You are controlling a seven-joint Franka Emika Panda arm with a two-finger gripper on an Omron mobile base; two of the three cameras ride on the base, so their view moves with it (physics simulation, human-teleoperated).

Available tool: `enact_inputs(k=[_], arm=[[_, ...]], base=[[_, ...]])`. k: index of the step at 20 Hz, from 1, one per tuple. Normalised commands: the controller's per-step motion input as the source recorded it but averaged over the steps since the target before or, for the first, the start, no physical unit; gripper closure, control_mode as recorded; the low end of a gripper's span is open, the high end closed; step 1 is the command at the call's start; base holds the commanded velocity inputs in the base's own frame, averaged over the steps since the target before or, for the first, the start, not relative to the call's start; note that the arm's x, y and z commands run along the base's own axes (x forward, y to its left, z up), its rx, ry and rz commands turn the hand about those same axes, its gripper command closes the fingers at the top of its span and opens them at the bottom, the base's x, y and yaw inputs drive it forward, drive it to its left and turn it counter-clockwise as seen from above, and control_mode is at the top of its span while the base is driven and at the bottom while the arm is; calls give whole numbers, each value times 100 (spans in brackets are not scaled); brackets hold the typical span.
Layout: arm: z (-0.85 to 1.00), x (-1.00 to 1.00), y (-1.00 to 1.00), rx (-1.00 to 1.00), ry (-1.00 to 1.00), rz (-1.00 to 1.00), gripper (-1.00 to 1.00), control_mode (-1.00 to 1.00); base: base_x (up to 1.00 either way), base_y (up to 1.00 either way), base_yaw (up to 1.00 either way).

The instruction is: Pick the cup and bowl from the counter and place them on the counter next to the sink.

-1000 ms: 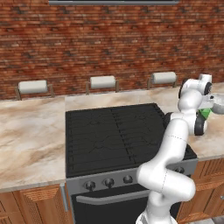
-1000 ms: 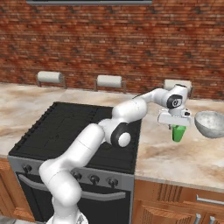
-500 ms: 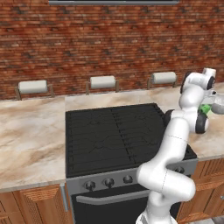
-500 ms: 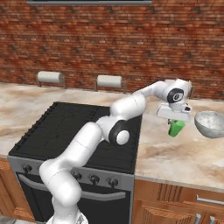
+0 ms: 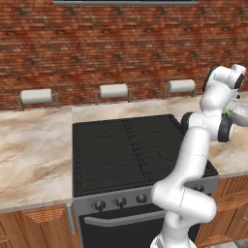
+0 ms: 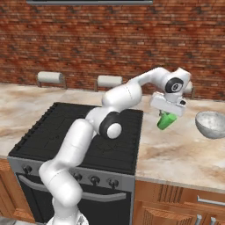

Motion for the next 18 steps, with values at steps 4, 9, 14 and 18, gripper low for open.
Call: enact_inputs(k=[4,9,14,18], arm=[[8,-50,100,0,-17,0,100,-100],[1,-59,92,0,-18,3,100,-100],[20,-64,84,0,-14,4,100,-100],[60,-67,70,-12,-2,8,100,-100]], base=[[0,0,0],[0,0,0],[0,0,0],[0,0,0]])
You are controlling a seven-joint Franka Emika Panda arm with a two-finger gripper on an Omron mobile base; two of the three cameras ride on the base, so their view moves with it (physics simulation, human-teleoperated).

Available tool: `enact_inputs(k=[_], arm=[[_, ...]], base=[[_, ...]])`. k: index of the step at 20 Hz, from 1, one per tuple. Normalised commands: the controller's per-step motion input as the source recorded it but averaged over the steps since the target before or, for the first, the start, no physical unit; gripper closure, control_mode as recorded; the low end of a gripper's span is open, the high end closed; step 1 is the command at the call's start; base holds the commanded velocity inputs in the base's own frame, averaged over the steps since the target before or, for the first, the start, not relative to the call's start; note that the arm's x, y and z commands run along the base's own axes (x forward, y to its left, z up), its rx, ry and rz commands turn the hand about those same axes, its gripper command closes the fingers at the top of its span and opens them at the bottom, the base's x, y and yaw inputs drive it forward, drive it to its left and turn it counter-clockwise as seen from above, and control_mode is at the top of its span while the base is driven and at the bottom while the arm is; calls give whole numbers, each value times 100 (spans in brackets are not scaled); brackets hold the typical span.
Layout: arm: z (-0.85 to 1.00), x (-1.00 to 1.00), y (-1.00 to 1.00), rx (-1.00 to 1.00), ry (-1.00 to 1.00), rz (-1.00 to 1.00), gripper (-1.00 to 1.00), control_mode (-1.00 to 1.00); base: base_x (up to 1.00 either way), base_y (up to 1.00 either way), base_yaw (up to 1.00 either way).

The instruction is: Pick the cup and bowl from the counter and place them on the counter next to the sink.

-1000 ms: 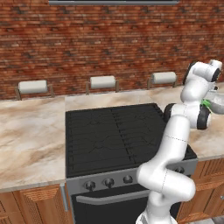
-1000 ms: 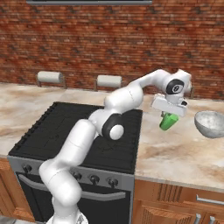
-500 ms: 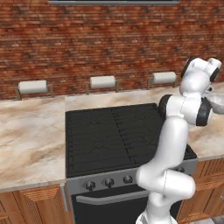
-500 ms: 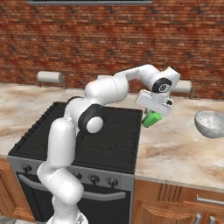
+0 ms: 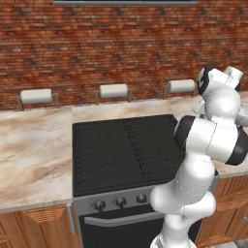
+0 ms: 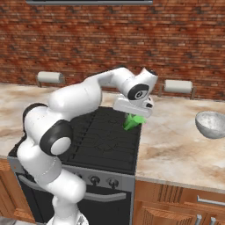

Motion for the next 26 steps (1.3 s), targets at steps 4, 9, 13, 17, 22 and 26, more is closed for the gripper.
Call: enact_inputs(k=[4,9,13,17,22,26], arm=[[62,-52,61,-18,0,11,100,-100],[14,-43,58,-14,0,8,100,-100],[0,-32,41,-4,1,5,100,-100],[0,-7,32,0,0,4,100,-100],[3,-7,46,0,0,2,100,-100],[24,-25,46,0,0,2,100,-100]], base=[[0,0,0],[0,0,0],[0,0,0],[0,0,0],[0,0,0],[0,0,0]])
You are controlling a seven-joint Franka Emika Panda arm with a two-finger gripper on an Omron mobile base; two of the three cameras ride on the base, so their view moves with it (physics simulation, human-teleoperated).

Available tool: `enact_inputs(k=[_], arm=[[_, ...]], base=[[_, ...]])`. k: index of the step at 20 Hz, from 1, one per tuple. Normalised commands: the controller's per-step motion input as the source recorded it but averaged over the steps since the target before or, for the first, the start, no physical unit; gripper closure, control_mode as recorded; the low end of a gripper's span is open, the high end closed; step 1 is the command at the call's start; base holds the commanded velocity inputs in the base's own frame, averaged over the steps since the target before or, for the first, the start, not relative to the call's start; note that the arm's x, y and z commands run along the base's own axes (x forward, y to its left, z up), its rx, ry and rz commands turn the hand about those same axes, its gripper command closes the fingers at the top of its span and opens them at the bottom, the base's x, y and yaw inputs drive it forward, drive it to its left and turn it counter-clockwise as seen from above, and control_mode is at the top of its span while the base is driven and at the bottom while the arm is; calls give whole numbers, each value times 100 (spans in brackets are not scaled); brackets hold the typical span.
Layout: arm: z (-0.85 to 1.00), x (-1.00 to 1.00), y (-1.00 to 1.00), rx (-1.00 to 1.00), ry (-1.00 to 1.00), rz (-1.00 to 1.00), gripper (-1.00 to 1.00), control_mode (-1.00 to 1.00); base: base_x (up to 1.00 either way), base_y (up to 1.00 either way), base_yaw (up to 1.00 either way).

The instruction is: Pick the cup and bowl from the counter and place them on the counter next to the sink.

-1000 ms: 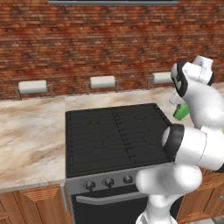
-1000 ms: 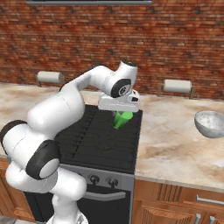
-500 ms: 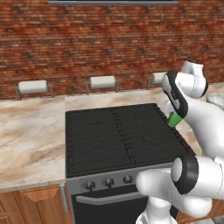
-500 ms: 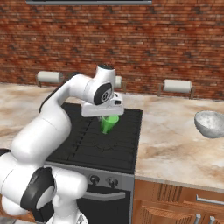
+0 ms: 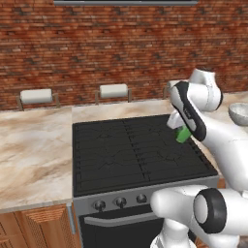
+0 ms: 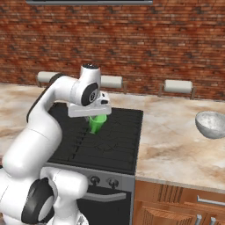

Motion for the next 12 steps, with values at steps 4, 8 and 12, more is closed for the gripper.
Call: enact_inputs(k=[4,8,12], arm=[[23,-35,34,-1,0,1,100,-100],[20,-48,37,-11,0,1,100,-100],[13,-44,32,-11,0,2,100,-100]], base=[[0,0,0],[0,0,0],[0,0,0]])
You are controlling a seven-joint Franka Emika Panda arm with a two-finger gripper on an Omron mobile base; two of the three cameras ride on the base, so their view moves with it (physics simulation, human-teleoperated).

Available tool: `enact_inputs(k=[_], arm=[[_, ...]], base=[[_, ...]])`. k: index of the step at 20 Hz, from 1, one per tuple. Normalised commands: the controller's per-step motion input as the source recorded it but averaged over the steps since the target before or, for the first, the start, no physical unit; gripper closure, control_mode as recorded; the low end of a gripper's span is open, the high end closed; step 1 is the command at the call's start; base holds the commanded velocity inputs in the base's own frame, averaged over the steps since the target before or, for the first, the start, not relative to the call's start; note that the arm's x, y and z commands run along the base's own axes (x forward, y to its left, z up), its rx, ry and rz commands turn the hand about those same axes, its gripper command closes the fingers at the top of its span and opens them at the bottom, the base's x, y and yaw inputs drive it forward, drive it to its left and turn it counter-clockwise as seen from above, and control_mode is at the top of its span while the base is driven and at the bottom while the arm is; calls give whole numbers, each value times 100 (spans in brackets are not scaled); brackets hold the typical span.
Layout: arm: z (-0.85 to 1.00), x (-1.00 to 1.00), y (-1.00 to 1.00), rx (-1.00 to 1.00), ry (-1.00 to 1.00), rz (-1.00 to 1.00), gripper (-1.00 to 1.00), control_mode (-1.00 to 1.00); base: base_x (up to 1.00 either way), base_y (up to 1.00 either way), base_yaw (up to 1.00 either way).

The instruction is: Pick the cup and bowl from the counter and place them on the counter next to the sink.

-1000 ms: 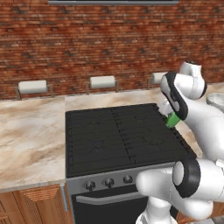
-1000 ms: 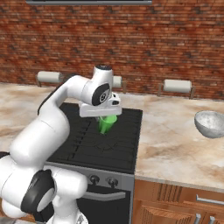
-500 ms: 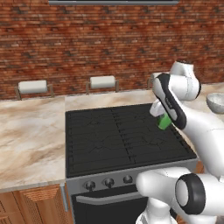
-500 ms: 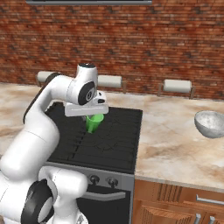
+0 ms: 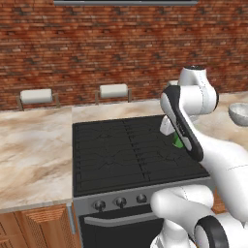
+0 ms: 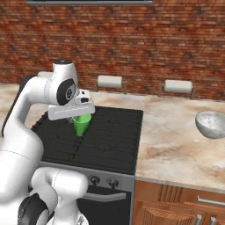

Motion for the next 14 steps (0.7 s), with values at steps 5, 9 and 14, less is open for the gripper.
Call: enact_inputs(k=[5,9,14], arm=[[0,-33,33,-4,0,1,100,-100],[0,-8,19,0,-1,0,100,-100],[0,0,0,0,0,0,100,-100]], base=[[0,0,0],[0,0,0],[0,0,0]])
